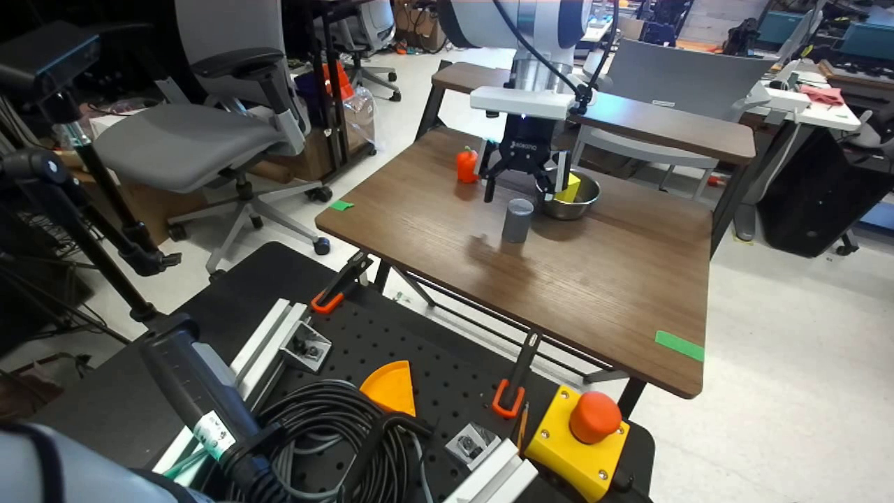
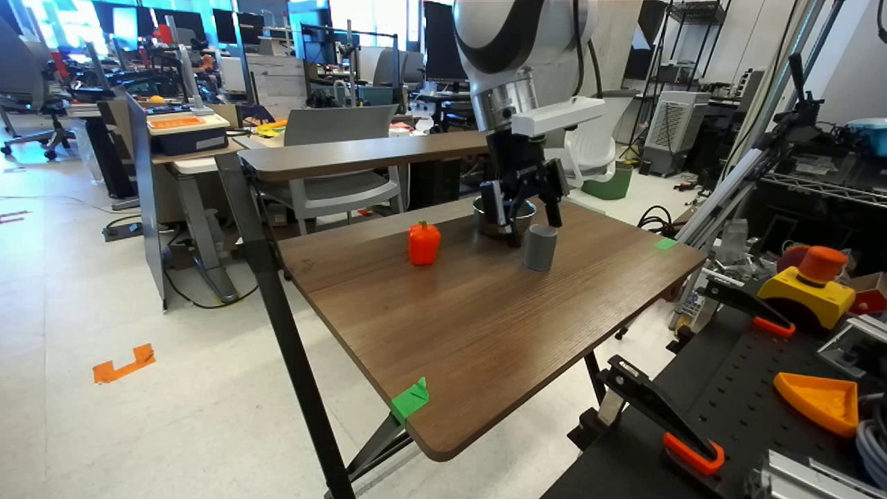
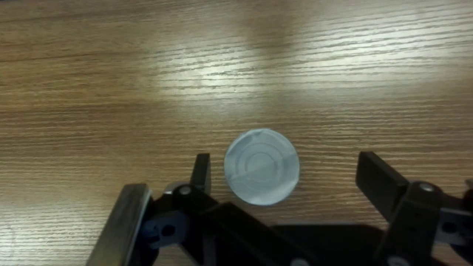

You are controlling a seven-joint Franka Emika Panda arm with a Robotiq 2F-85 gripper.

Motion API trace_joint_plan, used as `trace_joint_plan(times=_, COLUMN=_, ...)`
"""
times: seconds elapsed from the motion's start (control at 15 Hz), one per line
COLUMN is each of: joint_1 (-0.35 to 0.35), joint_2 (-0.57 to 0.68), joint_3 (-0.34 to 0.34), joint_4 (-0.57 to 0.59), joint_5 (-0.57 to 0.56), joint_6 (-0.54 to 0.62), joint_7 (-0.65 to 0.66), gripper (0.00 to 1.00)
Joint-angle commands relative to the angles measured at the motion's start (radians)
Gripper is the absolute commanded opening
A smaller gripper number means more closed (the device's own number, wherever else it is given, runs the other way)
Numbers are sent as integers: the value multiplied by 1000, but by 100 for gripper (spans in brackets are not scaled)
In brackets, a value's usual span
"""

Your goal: Move the gray block to the left

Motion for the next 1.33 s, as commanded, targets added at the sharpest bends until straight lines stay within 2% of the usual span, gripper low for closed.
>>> trace_joint_plan(times=0.0, joint_1=14, joint_2=65, joint_3=-18, joint_4=90, joint_5=-18, joint_6=-69, joint_7=35, gripper=75)
trace_joint_plan(times=0.07, joint_1=15, joint_2=75, joint_3=-21, joint_4=102, joint_5=-18, joint_6=-78, joint_7=38, gripper=72)
trace_joint_plan(times=0.33, joint_1=9, joint_2=80, joint_3=-23, joint_4=120, joint_5=-11, joint_6=-96, joint_7=47, gripper=42)
trace_joint_plan(times=0.53, joint_1=3, joint_2=29, joint_3=-5, joint_4=79, joint_5=3, joint_6=-88, joint_7=22, gripper=20)
trace_joint_plan(times=1.0, joint_1=114, joint_2=-190, joint_3=124, joint_4=-167, joint_5=-26, joint_6=38, joint_7=-73, gripper=17)
trace_joint_plan(times=1.27, joint_1=156, joint_2=-200, joint_3=185, joint_4=-213, joint_5=-10, joint_6=25, joint_7=-128, gripper=17)
